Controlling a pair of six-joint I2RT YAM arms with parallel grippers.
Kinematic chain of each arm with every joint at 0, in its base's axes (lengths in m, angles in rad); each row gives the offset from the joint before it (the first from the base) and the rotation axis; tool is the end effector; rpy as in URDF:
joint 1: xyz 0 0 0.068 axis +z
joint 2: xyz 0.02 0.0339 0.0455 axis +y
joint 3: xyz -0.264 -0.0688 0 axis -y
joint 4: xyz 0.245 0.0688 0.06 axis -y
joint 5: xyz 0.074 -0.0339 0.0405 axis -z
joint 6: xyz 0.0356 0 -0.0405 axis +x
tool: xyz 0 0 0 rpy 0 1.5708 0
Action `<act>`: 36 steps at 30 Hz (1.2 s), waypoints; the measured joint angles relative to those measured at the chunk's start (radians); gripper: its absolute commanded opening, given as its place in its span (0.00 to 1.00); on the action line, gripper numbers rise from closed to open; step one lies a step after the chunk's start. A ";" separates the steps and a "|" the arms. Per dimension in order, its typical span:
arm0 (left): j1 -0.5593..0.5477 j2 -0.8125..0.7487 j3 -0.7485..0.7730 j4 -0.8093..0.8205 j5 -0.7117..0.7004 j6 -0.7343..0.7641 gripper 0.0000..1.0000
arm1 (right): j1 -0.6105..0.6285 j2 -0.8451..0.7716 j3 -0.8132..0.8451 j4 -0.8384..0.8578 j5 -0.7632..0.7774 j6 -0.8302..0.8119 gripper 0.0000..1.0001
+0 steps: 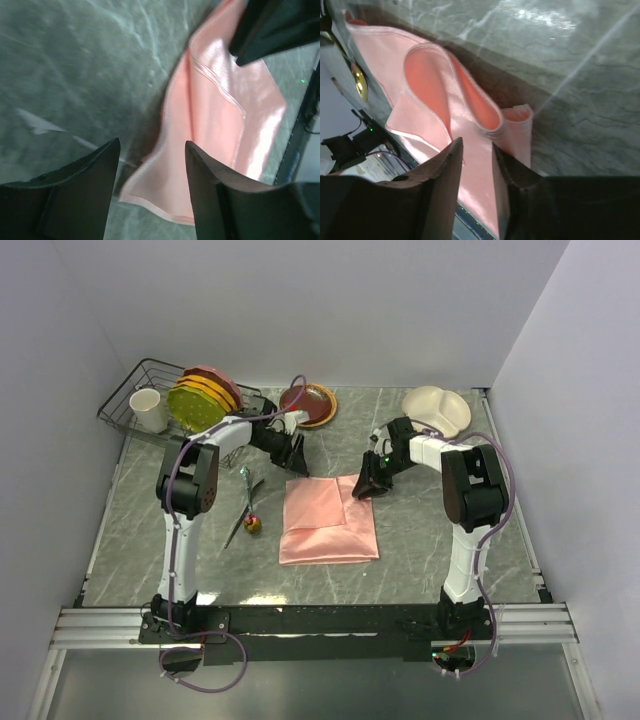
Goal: Fold the napkin into a case and place the utensils inside
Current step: Smooth out the lower triangle-folded napkin at the center of the board.
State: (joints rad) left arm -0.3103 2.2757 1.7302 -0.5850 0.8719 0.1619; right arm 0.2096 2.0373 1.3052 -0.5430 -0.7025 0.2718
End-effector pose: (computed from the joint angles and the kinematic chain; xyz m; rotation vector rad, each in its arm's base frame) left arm 0.4420 -0.1704 0.1511 0.8441 2.3865 -1.2114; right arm 0.3772 0.1038 0.1334 -0.0662 2.8262 1.1048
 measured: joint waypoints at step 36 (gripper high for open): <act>0.030 -0.245 -0.108 -0.042 -0.135 -0.068 0.51 | 0.008 0.013 0.023 -0.033 0.060 0.036 0.25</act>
State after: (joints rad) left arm -0.2806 2.0304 1.6222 -0.6273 0.7368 0.0944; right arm 0.2176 2.0502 1.3281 -0.5758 -0.6426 0.3077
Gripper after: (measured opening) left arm 0.581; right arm 0.252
